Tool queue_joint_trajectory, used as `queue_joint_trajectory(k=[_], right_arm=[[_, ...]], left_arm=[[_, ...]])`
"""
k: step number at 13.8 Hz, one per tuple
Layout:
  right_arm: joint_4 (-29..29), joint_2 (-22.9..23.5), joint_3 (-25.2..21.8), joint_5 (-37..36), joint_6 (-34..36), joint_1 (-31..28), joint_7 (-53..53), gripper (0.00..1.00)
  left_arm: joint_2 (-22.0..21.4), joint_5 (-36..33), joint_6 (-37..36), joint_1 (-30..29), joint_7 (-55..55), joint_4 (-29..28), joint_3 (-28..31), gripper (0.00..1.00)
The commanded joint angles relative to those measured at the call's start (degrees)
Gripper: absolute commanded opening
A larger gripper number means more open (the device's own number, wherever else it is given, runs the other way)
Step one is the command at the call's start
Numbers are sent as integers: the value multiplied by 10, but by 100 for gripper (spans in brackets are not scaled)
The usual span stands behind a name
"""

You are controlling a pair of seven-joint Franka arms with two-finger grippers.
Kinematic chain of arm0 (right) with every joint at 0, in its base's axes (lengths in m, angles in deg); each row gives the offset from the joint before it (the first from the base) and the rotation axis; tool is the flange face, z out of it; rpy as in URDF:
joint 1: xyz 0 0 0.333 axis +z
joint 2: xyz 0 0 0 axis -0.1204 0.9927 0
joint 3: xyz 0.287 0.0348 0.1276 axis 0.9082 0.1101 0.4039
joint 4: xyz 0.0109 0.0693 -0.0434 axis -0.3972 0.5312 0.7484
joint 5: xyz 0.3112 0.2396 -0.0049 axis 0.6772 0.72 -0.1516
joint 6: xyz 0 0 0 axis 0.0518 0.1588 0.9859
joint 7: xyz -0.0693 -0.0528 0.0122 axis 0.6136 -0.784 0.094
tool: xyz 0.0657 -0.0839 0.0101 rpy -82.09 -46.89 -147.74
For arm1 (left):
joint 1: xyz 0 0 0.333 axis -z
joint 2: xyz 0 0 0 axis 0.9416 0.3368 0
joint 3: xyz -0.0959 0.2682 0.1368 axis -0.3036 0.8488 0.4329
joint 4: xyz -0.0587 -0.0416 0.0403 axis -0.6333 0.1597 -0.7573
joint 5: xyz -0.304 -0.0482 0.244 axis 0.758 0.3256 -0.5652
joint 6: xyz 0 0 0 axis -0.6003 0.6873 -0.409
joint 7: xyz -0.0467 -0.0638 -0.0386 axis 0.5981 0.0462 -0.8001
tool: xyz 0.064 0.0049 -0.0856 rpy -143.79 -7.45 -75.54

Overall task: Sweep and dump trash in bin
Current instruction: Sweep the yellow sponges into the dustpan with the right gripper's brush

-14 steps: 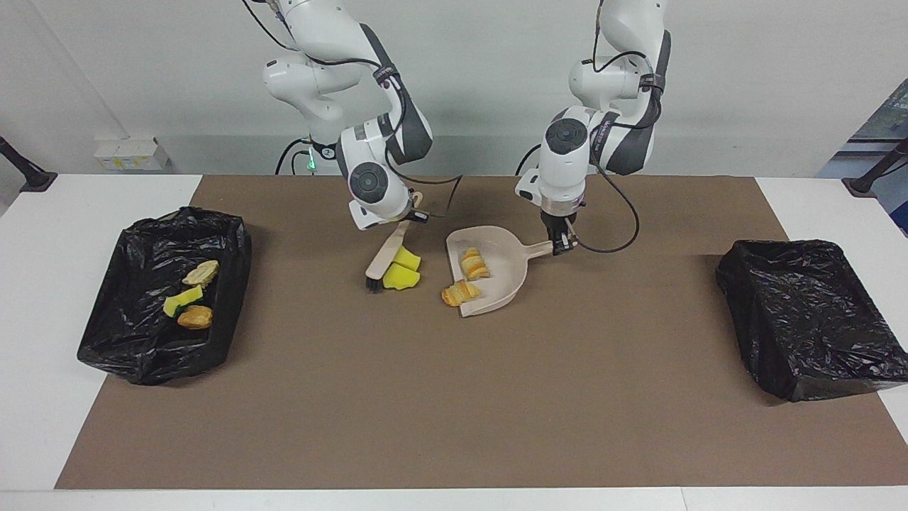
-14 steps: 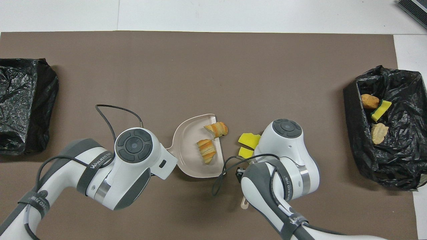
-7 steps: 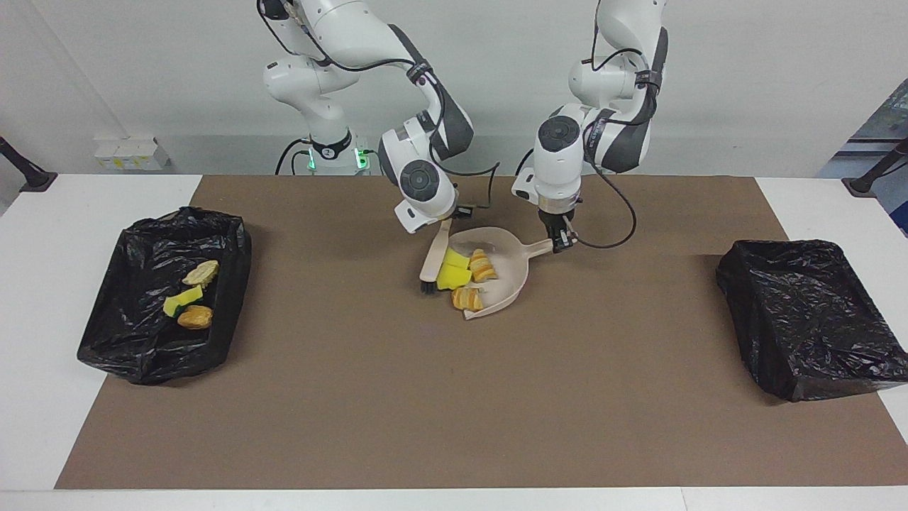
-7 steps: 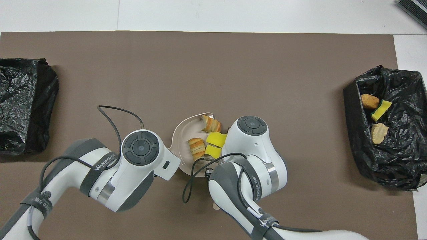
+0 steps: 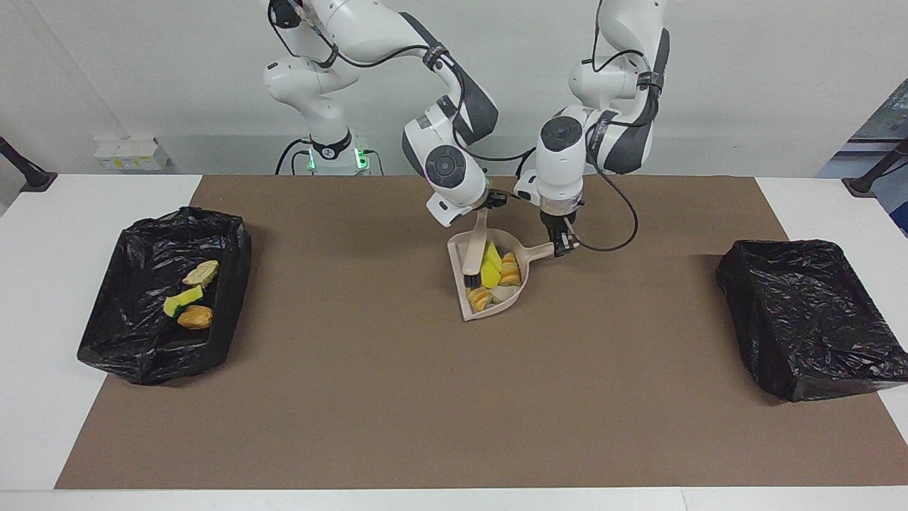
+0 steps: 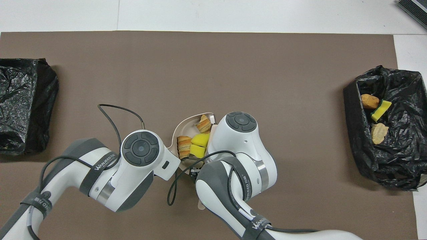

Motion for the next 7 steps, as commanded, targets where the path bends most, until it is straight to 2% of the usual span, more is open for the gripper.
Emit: queue_joint_trajectory(k=[1, 3, 7], right_arm=[[-38, 20, 1, 10, 30, 0, 27, 0], [-46, 21, 1, 8, 39, 0, 41, 0], [-89, 17, 1, 15, 81, -1, 75, 0]], left_arm=[[9, 54, 36, -21, 81, -2, 2, 0], [12, 91, 40, -46, 153, -2, 2, 0], [21, 127, 59, -60, 184, -3, 1, 0]])
